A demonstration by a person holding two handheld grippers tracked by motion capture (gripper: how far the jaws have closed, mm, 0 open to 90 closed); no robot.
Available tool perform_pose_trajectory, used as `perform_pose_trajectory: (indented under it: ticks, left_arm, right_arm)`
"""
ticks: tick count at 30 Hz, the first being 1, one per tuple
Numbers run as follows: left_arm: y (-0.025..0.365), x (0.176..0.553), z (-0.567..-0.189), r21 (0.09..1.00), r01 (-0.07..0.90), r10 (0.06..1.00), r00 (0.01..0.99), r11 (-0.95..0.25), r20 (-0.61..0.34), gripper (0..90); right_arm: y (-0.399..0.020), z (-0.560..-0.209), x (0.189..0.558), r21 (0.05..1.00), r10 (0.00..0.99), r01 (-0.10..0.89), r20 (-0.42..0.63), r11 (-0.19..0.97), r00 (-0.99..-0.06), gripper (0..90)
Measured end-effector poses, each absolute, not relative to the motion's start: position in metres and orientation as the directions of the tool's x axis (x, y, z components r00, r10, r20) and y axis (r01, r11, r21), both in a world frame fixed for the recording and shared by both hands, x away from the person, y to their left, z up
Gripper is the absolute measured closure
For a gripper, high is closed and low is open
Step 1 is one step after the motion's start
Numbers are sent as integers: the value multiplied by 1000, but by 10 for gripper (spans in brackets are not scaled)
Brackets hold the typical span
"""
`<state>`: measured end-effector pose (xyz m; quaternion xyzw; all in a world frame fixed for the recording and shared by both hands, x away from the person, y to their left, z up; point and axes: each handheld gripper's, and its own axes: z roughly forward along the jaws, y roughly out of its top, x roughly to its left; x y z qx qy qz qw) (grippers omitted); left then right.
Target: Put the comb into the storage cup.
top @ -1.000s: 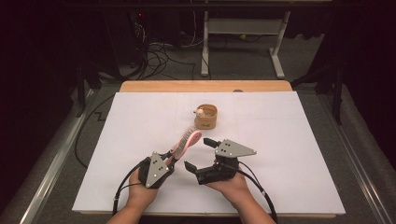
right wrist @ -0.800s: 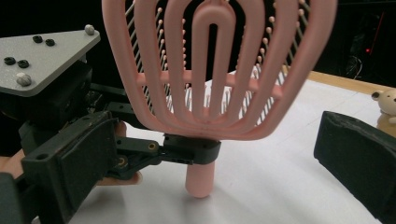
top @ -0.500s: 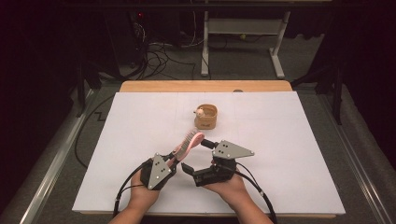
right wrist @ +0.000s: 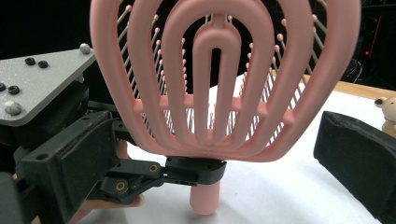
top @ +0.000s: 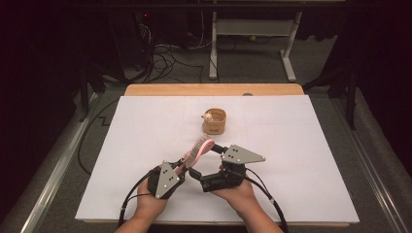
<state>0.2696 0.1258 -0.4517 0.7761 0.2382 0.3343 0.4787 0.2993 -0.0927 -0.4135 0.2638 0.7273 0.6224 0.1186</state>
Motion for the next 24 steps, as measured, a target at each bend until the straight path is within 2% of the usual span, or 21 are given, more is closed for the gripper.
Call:
perform_pose_trajectory:
  ticks: [9, 24]
  left_arm:
    - [122, 268, -453, 899, 44, 677, 673, -437, 296, 803]
    - [120, 269, -455, 896, 50, 684, 665, -441, 300, 803]
  right_arm:
    - [-91, -412, 300, 967, 546, 246, 170, 68, -820, 2]
    - [-94, -416, 303, 958, 546, 285, 231, 15, -805, 108]
